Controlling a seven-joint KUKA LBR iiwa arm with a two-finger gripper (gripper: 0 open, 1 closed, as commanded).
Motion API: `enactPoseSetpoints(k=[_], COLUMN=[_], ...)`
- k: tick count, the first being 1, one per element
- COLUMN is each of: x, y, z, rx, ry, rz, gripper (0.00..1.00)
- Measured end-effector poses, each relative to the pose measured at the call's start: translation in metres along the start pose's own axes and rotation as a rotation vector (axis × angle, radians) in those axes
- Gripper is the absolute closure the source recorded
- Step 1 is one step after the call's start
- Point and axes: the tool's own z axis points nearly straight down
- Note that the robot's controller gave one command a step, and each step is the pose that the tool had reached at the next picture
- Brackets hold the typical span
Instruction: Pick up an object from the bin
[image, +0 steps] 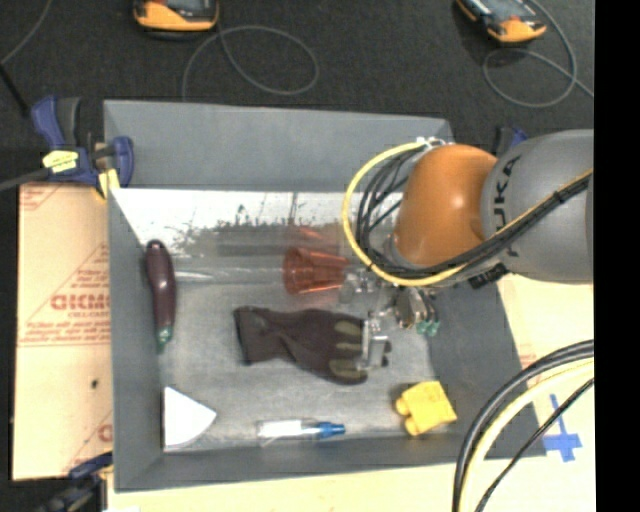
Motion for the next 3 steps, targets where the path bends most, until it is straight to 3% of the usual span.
enactPoseSetpoints(k=[1, 2, 3], x=[-0.009, -0.009, -0.009], y=[0.014, 0.040, 0.047], z=[-0.011, 0.058, 0.074], rx=[-0.003, 0.001, -0.002], ry=[-0.015, -0.007, -0.027], rz=[0.076, 0.039, 0.050], gripper=[0.00, 0.00, 1.00])
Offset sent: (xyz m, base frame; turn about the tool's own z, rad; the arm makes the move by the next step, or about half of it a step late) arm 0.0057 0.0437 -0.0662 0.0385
